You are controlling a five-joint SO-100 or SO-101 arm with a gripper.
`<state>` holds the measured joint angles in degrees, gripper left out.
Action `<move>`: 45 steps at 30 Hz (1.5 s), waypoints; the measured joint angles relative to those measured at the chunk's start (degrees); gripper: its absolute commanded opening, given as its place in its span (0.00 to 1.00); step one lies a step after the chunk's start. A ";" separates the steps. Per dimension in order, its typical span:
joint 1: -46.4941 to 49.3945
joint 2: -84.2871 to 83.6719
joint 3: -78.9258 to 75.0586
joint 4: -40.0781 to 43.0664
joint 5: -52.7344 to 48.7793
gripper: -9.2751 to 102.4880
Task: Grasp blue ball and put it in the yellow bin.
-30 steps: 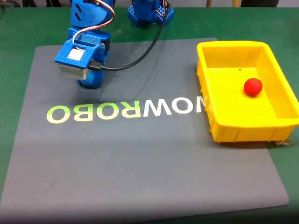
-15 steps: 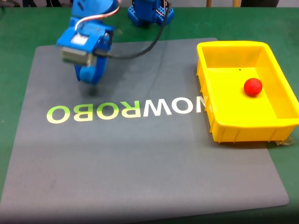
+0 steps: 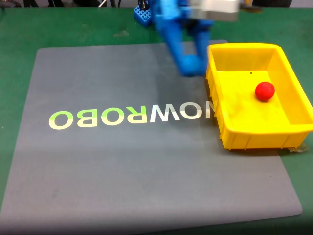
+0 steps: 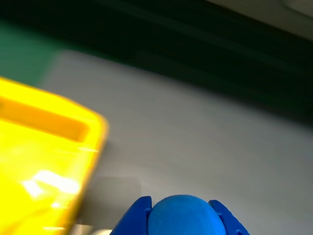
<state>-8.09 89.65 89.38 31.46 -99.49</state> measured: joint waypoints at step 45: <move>-12.83 19.78 12.39 8.09 3.96 0.08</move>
<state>-20.92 109.42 101.78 39.55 -95.54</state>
